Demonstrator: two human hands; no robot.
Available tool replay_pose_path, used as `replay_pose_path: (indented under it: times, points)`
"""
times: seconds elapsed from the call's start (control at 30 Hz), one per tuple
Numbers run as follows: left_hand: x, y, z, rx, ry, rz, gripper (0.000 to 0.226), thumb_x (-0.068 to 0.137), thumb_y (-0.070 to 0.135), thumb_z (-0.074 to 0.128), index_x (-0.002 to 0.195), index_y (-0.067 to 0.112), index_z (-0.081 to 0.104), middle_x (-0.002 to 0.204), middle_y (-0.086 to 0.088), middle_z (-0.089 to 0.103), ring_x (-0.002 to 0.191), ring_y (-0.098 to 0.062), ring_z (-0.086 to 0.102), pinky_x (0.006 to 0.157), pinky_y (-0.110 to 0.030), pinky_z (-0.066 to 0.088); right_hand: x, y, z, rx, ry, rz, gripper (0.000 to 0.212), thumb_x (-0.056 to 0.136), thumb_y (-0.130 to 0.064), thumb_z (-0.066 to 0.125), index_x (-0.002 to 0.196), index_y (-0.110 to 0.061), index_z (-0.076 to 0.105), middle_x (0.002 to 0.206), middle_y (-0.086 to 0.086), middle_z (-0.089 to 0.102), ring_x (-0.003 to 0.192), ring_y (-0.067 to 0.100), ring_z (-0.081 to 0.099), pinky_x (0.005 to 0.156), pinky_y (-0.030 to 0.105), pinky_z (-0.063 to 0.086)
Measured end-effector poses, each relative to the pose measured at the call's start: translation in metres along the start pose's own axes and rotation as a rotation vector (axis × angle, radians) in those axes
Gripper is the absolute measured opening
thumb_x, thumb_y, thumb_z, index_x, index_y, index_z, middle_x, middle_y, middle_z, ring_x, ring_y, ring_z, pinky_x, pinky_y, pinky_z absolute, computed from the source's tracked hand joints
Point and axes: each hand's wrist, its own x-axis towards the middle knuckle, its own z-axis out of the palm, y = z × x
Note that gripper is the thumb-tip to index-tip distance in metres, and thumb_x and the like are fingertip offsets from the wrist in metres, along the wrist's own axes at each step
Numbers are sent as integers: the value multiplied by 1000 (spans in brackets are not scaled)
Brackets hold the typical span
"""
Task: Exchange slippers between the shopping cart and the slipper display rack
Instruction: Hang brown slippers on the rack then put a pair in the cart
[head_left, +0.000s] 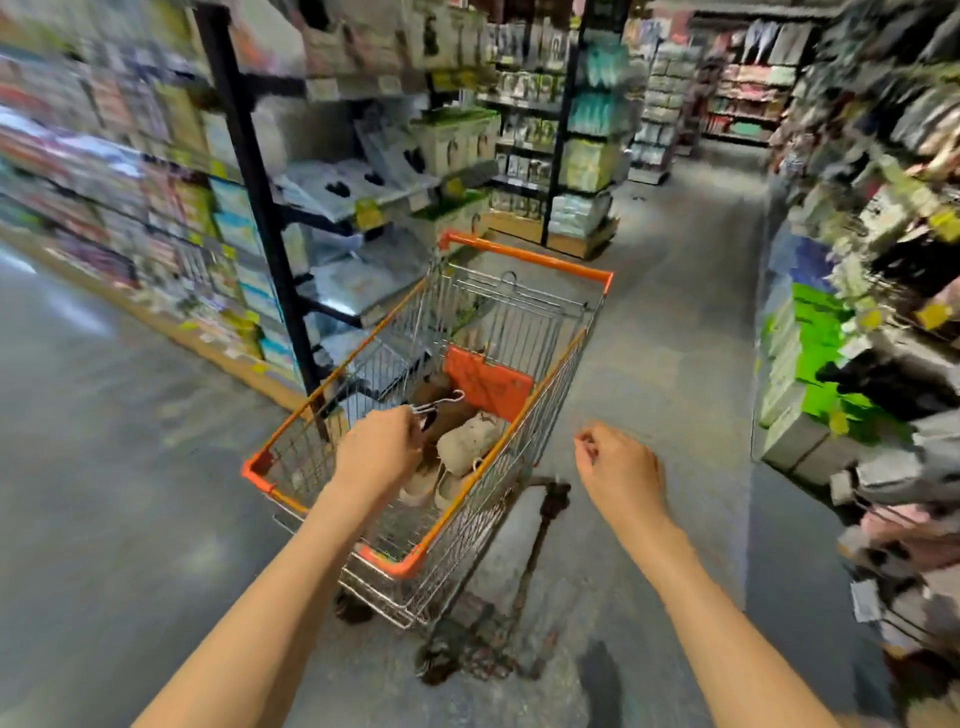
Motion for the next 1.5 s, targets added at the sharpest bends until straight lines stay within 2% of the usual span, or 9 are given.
replay_pose_path:
  times: [0.1,0.3,0.5,0.6,0.73,0.87,1.03,1.2,1.5]
  points:
    - [34,15,7,-14,16,-69,19,92,21,41,95,11,58,98,-14,66,92,-34,61,65,-34,41,65,9,10,16,-30,-122,21,93,-21,50,98,-7,65,91,15,72,81,35,67,67,36,50]
    - [82,-6,25,28,10,-327,24,93,22,38,97,11,59,99,-14,66,92,-35,63,73,-39,51,164,7,67,60,-128,-333,16,92,-21,52,93,-10,64,84,9,72,74,30,66,60,29,44]
    - [149,-43,64,47,-35,-458,26,95,19,36,92,7,59,90,-13,67,81,-31,63,72,-40,56,232,3,151,48,-257,-387,16,90,-23,54,91,-12,65,81,11,71,75,31,66,60,32,46]
    - [191,-42,86,17,-73,-481,30,96,21,34,95,5,60,91,-14,68,85,-34,64,74,-42,56,260,8,179,-31,-353,-363,20,92,-30,51,93,-13,63,86,9,70,82,30,65,61,29,39]
    - [237,-35,107,-8,-141,-484,25,95,21,38,95,6,59,94,-13,66,88,-33,62,76,-42,55,308,15,203,-91,-419,-350,27,92,-36,50,92,-13,63,88,11,70,86,32,64,69,35,47]
    - [274,-41,118,-1,-185,-502,24,96,21,37,96,9,57,94,-11,65,86,-31,61,66,-36,49,347,7,225,-116,-452,-388,32,93,-38,47,89,-10,62,86,14,69,84,34,63,67,36,46]
    - [298,-61,139,-36,-198,-614,24,97,24,37,101,9,56,96,-10,66,87,-31,63,66,-35,48,387,-14,279,-161,-605,-479,31,96,-33,43,94,-8,60,95,13,67,93,31,62,66,31,38]
    - [318,-78,162,-80,-239,-770,30,97,29,36,95,9,59,99,-12,67,91,-32,63,74,-38,50,420,-25,334,-174,-721,-531,27,96,-29,40,98,-9,58,98,14,68,95,33,62,73,36,46]
    - [399,-74,242,-154,-437,-812,22,95,19,37,103,9,56,105,-12,64,94,-30,61,69,-36,44,455,12,422,-272,-954,-388,28,93,-25,42,110,-8,55,112,16,65,105,33,61,85,37,47]
